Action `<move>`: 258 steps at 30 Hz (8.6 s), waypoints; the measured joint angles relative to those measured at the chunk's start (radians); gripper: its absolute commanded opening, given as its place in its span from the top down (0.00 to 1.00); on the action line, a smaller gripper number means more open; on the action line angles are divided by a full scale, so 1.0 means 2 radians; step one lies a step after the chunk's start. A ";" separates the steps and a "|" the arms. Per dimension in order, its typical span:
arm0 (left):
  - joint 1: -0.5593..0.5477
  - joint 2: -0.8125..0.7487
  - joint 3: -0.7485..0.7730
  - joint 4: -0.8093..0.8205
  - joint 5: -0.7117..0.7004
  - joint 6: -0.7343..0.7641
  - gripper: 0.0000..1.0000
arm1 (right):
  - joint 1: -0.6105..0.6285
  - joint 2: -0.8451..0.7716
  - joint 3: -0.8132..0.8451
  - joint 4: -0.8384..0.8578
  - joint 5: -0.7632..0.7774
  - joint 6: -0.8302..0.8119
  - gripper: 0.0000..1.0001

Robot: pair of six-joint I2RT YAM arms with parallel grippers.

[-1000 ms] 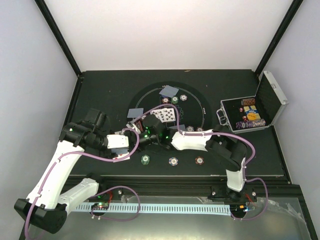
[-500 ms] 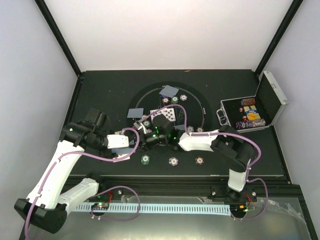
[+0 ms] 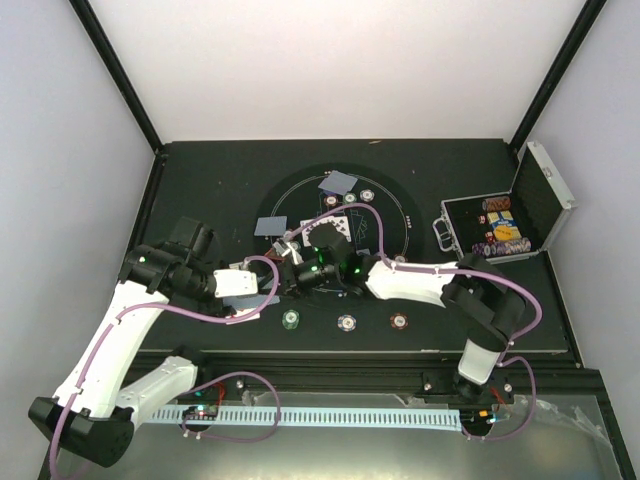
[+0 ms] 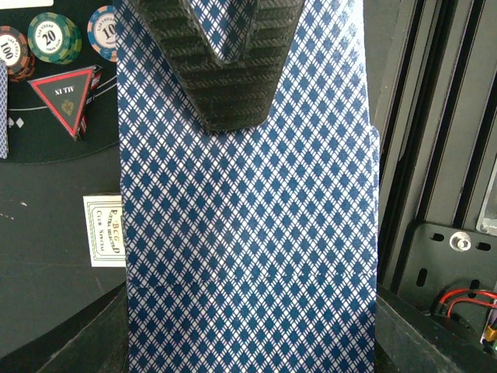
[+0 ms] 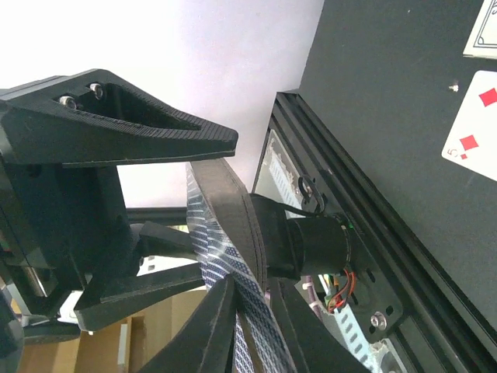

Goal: Distribute texas hold em gaming equipment

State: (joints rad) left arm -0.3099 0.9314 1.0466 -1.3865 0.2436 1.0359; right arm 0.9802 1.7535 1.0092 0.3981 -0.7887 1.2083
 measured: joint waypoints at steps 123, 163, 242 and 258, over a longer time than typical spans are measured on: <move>0.000 0.003 0.008 -0.002 0.015 0.000 0.98 | 0.006 0.043 -0.010 0.085 -0.019 0.033 0.46; 0.001 0.003 -0.027 0.022 -0.008 0.000 0.98 | -0.245 -0.072 0.013 -0.224 -0.014 -0.155 0.99; 0.178 0.143 -0.369 0.932 0.036 -0.407 0.01 | -0.411 -0.314 -0.318 0.038 0.716 -0.545 0.00; 0.171 0.234 -0.382 1.174 -0.007 -0.462 0.01 | -0.449 -0.171 -0.381 0.306 0.554 -0.585 0.00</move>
State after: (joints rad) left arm 0.0330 1.3998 0.2821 0.9615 0.2302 0.1116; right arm 0.0826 1.4124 0.2474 1.0103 0.3199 0.0383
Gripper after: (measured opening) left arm 0.989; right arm 0.999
